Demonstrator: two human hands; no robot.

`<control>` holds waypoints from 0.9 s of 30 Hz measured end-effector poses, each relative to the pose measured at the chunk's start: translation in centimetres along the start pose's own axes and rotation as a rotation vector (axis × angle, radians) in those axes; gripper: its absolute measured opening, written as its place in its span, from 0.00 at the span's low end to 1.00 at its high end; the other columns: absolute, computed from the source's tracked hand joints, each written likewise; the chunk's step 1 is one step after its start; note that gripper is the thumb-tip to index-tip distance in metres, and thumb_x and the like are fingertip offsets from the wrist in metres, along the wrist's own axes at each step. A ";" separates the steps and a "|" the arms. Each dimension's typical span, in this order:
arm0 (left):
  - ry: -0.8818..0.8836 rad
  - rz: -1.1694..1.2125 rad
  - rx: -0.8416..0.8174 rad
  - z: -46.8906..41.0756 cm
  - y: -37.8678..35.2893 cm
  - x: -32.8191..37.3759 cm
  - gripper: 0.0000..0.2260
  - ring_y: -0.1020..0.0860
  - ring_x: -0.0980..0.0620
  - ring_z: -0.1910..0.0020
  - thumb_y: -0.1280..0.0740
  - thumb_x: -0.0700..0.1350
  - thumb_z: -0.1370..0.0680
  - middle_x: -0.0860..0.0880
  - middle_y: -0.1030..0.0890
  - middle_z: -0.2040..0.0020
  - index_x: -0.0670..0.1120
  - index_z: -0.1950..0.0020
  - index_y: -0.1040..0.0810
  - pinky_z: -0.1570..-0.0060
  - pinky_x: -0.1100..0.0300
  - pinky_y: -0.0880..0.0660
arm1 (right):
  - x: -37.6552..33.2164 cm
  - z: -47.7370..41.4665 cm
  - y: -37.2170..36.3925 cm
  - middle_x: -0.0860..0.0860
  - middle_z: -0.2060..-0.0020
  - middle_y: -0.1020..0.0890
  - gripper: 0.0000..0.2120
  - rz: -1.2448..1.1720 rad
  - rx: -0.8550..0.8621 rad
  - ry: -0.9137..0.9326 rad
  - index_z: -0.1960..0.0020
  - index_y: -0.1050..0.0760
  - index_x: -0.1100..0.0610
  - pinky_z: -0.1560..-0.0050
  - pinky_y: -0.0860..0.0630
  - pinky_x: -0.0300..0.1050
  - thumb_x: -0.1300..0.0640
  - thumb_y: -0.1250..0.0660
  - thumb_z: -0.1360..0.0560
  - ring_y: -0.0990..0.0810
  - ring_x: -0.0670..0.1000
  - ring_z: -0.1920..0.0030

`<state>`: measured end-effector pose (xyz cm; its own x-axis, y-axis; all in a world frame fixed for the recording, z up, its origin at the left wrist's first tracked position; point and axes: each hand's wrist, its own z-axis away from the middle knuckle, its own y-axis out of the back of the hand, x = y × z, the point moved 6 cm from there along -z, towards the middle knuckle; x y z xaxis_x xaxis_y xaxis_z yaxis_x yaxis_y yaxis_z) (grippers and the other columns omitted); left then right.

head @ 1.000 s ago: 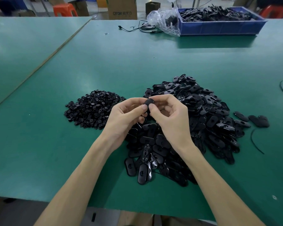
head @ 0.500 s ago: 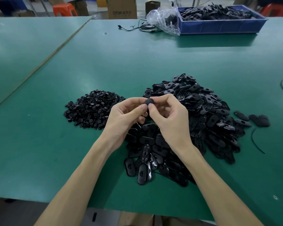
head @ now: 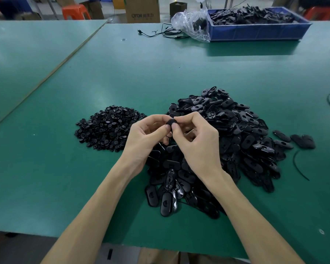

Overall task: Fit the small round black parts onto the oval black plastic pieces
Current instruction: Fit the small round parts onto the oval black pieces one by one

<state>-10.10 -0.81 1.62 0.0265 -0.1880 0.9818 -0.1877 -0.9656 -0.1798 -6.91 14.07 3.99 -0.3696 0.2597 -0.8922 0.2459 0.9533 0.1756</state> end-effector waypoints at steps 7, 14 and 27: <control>-0.043 -0.098 0.085 -0.1 0.1 0.3 0.11 0.20 0.50 0.59 0.34 0.28 0.22 0.44 0.15 0.56 0.41 0.49 0.16 0.55 0.60 0.20 | 0.3 0.1 -0.6 0.49 0.61 0.16 0.04 0.037 -0.028 0.040 0.52 0.20 0.56 0.59 0.20 0.45 0.63 0.27 0.22 0.16 0.52 0.60; -0.044 -0.136 0.053 0.0 0.0 0.2 0.08 0.16 0.51 0.56 0.31 0.31 0.21 0.43 0.13 0.52 0.40 0.45 0.16 0.51 0.62 0.20 | 0.1 -0.1 -0.1 0.47 0.54 0.18 0.05 0.053 -0.010 0.049 0.48 0.20 0.55 0.60 0.26 0.32 0.62 0.27 0.21 0.16 0.48 0.57; -0.082 -0.210 0.077 0.3 -0.1 0.5 0.08 0.16 0.52 0.56 0.31 0.29 0.21 0.44 0.13 0.52 0.37 0.45 0.16 0.53 0.63 0.20 | 0.5 0.1 -0.3 0.49 0.54 0.19 0.04 0.099 -0.032 0.008 0.52 0.21 0.58 0.57 0.22 0.34 0.65 0.27 0.22 0.16 0.49 0.58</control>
<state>-9.80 -0.88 2.11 0.1372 0.0080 0.9905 -0.0939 -0.9954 0.0211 -7.14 13.87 3.42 -0.3522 0.3541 -0.8663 0.2531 0.9272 0.2761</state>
